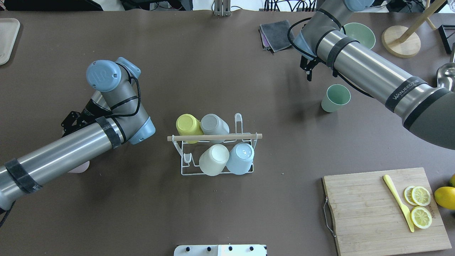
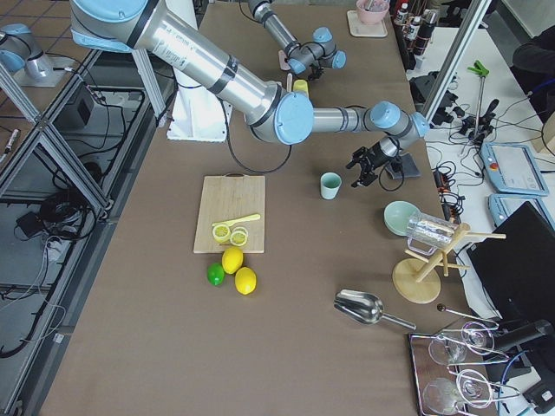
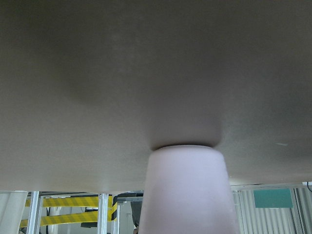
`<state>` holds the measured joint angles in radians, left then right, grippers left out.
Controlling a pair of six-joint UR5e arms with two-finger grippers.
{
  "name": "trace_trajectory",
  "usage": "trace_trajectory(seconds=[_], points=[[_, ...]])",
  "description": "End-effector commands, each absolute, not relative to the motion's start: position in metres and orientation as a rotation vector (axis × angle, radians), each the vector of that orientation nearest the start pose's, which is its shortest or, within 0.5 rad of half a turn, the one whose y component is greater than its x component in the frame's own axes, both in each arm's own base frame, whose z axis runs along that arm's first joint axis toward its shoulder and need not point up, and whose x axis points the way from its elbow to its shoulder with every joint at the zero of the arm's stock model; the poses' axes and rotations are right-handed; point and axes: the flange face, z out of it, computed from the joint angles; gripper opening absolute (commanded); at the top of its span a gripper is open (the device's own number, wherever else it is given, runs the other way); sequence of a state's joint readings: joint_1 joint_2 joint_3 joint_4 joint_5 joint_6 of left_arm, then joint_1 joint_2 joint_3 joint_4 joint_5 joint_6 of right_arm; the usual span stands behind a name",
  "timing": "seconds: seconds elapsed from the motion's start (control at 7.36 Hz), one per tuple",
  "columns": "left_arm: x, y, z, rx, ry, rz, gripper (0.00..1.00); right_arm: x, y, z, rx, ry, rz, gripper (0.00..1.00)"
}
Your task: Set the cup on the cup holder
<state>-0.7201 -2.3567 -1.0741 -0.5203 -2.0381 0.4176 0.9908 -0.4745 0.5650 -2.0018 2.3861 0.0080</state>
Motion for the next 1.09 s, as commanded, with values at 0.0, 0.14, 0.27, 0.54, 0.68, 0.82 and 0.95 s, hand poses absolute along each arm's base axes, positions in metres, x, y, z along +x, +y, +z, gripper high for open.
trace_trajectory(seconds=[0.0,0.14,0.27,0.54,0.68,0.82,0.95], points=[[0.462,-0.514,0.492,-0.885,0.274,1.007,0.97,-0.422,-0.722,0.423,-0.557,-0.671,-0.418,1.00],[0.464,-0.512,0.494,-0.891,0.277,1.005,0.97,-0.423,-0.718,0.426,-0.549,-0.671,-0.426,1.00],[0.463,-0.510,0.498,-0.899,0.276,1.003,0.97,-0.422,-0.712,0.429,-0.528,-0.670,-0.456,1.00],[0.463,-0.508,0.498,-0.914,0.291,0.991,0.81,-0.420,-0.703,0.436,-0.506,-0.666,-0.476,1.00],[0.462,-0.507,0.498,-0.927,0.286,0.985,0.65,-0.420,-0.696,0.440,-0.495,-0.660,-0.490,1.00],[0.461,-0.506,0.500,-0.930,0.286,0.984,0.51,-0.423,-0.691,0.446,-0.502,-0.658,-0.494,1.00],[0.456,-0.505,0.507,-0.939,0.284,0.977,0.39,-0.427,-0.688,0.450,-0.514,-0.653,-0.495,1.00]])
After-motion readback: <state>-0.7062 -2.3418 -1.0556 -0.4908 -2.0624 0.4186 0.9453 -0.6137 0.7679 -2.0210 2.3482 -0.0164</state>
